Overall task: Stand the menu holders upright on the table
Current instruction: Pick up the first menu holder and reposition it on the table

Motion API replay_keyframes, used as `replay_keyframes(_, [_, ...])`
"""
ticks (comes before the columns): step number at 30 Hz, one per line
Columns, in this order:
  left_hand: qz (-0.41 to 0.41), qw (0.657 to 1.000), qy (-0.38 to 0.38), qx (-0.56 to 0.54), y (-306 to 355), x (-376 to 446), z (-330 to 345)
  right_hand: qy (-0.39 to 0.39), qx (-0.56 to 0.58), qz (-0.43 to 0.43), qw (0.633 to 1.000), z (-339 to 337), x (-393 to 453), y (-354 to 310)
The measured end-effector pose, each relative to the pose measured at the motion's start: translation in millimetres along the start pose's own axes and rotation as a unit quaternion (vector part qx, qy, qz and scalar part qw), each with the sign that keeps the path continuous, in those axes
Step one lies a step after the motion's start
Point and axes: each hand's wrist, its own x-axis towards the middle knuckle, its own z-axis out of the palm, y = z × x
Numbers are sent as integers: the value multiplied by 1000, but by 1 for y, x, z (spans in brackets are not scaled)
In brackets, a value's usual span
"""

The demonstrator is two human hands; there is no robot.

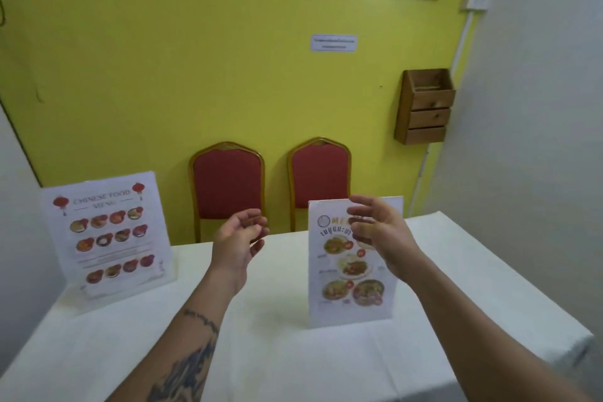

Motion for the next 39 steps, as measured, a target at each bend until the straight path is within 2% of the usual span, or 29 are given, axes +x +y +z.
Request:
replay_keyframes(4, [-10, 1000, -4, 15, -17, -3, 43, 67, 6, 17, 998, -58, -2, 3])
replay_keyframes(8, [4, 999, 12, 41, -29, 4, 65, 117, -10, 33, 992, -87, 9, 10])
replay_keyframes(13, [61, 994, 32, 86, -42, 21, 76, 119, -32, 70, 990, -98, 33, 23])
replay_keyframes(16, [49, 993, 24, 105, -51, 36, 76, 101, -36, 88, 990, -95, 45, 31])
replay_keyframes(20, [18, 993, -47, 106, -62, 52, 77, 103, -24, 58, 993, -86, 56, 42])
replay_keyframes(25, [-10, 994, -74, 82, -65, 70, 77, 118, -30, 19, 992, -86, 66, 51])
replay_keyframes(32, [-40, 997, -60, 22, -68, 108, 112, 146, 2, -17, 989, -110, 92, 58])
replay_keyframes(39, [-53, 995, -80, 21, -89, 161, 194, 192, 24, -38, 980, -174, 138, 55])
